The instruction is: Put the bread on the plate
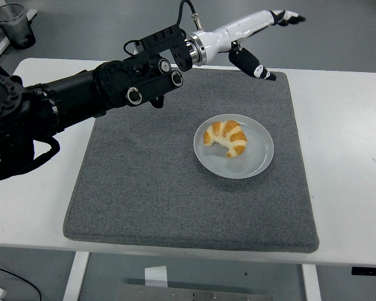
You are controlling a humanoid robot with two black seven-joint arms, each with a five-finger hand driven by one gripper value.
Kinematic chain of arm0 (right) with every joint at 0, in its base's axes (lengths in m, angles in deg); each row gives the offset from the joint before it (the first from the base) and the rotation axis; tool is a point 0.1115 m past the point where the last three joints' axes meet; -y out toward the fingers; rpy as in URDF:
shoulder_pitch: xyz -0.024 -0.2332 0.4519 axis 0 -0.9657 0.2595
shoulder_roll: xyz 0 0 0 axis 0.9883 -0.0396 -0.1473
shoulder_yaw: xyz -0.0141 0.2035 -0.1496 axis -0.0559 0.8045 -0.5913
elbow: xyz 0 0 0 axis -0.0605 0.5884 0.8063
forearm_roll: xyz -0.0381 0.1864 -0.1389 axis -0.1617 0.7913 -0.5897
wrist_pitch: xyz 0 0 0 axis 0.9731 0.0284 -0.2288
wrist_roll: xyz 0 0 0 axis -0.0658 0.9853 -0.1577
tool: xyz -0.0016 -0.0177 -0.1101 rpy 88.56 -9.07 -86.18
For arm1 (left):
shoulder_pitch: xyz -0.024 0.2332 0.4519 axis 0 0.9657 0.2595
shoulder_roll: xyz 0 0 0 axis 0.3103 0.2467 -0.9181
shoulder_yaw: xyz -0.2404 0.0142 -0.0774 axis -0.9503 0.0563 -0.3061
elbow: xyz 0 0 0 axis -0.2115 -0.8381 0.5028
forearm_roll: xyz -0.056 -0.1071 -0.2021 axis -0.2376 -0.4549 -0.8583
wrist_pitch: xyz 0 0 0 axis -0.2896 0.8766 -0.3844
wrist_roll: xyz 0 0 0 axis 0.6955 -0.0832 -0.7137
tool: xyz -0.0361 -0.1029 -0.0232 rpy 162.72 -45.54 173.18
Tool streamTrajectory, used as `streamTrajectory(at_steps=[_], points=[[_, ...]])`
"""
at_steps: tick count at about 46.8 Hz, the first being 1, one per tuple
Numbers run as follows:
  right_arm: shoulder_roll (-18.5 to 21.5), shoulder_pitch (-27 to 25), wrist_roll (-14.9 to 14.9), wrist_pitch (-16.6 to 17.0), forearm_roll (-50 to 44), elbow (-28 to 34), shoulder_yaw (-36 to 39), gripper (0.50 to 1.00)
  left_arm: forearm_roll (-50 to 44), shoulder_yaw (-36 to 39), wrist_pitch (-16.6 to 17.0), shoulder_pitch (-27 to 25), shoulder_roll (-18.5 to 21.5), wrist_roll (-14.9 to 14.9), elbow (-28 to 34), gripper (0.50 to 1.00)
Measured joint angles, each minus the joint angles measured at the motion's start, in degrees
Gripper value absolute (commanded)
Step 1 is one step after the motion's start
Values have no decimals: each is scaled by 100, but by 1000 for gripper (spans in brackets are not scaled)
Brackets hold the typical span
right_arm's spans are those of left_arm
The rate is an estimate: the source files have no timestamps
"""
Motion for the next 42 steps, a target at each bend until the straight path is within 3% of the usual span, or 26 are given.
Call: streamTrajectory(at_steps=[8, 16, 26, 42], points=[[0, 0, 3, 0, 0, 0, 2, 932, -2186, -14, 1, -16, 0, -6, -466, 1000], [0, 0, 5, 0, 0, 0, 1, 932, -3270, -420, -25, 90, 1, -134, -811, 1000], [0, 1, 4, 0, 0, 0, 2, 932, -3540, -1677, 25, 623, 0, -621, -1111, 1000], [0, 0, 4, 0, 0, 0, 0, 932, -3531, -4003, 23, 1769, 1, -607, -1297, 1000]])
